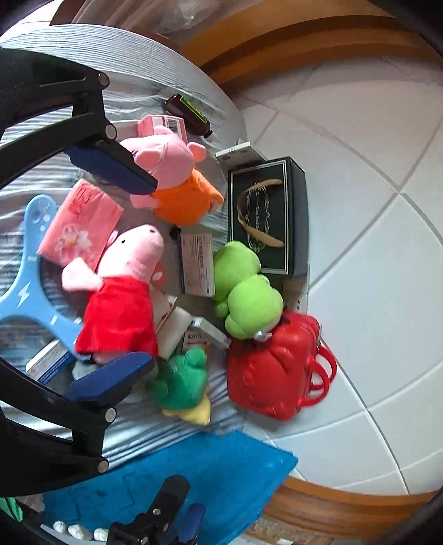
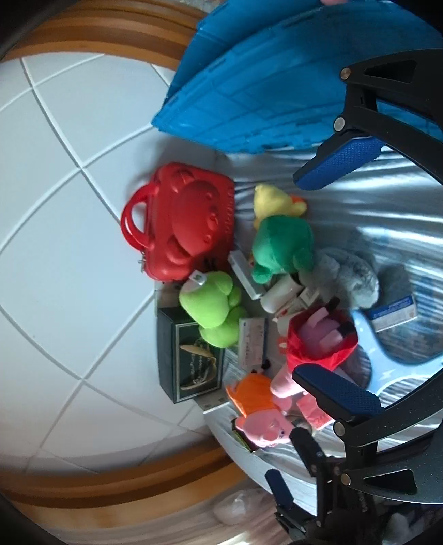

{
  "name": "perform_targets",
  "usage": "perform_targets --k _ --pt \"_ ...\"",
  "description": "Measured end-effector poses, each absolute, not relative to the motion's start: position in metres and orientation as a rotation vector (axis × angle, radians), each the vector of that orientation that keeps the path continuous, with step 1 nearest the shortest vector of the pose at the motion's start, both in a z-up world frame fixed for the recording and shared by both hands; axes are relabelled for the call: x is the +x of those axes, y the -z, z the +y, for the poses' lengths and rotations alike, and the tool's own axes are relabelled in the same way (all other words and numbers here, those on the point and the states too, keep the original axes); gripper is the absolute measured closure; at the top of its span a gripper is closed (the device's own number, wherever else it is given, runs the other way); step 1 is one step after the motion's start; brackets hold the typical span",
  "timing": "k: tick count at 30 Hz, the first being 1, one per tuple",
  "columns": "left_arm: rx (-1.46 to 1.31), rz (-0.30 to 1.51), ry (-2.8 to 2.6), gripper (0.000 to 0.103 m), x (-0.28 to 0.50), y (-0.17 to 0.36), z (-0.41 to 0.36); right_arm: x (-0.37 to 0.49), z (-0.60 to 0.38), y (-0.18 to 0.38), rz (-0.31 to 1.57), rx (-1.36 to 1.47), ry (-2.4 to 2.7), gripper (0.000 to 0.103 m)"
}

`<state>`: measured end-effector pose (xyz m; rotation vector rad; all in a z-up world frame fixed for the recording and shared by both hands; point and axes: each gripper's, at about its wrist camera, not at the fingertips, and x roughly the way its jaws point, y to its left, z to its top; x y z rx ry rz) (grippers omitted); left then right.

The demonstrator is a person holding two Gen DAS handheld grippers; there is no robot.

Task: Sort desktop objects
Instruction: 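Move both tools back toward the green frog plush on the table, then grasp the lime-green plush with the left tool while the right tool grasps the green-white plush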

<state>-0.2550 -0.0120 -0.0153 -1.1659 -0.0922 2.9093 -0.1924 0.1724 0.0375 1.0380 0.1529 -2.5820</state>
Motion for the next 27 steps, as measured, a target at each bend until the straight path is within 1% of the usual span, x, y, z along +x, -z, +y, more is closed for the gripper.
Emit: perform_targets --k 3,6,10,14,15,16,17,18,21,24,27 --pt "-1.239 -0.070 -2.939 0.008 -0.314 0.032 -0.034 -0.247 0.154 -0.020 0.142 1.072 2.580 0.000" --pt "-1.301 -0.099 -2.934 0.008 -0.369 0.051 -0.050 -0.313 0.136 -0.005 0.097 1.087 2.647 0.000" --pt "-1.324 -0.126 -2.925 0.008 -0.422 0.069 -0.061 -0.399 0.096 0.012 0.040 1.108 2.651 0.000" --pt "-1.366 -0.120 -2.947 0.008 -0.466 0.082 -0.069 -0.457 0.050 0.018 0.119 0.987 2.711 0.000" --pt "-1.375 -0.133 -2.947 0.008 -0.474 0.086 -0.071 -0.472 0.037 0.025 0.140 0.994 2.704 0.007" --pt "-1.385 -0.142 -2.949 0.008 -0.482 0.089 -0.073 -0.483 0.028 0.033 0.139 1.017 2.680 0.033" --pt "-1.392 -0.144 -2.952 0.008 -0.489 0.092 -0.073 -0.497 0.019 0.046 0.155 1.068 2.654 0.062" --pt "-1.399 -0.136 -2.951 0.008 -0.497 0.095 -0.074 -0.506 0.014 0.059 0.184 1.134 2.639 0.068" --pt "-1.388 -0.081 -2.948 0.008 -0.514 0.098 -0.067 -0.504 0.022 0.099 0.226 1.307 2.579 0.068" --pt "-1.323 -0.070 -2.937 0.008 -0.529 0.096 -0.055 -0.451 0.052 0.102 0.324 1.179 2.532 0.068" --pt "-1.278 -0.031 -2.866 0.008 -0.549 0.102 -0.029 -0.411 0.078 0.101 0.326 1.149 2.427 0.068"
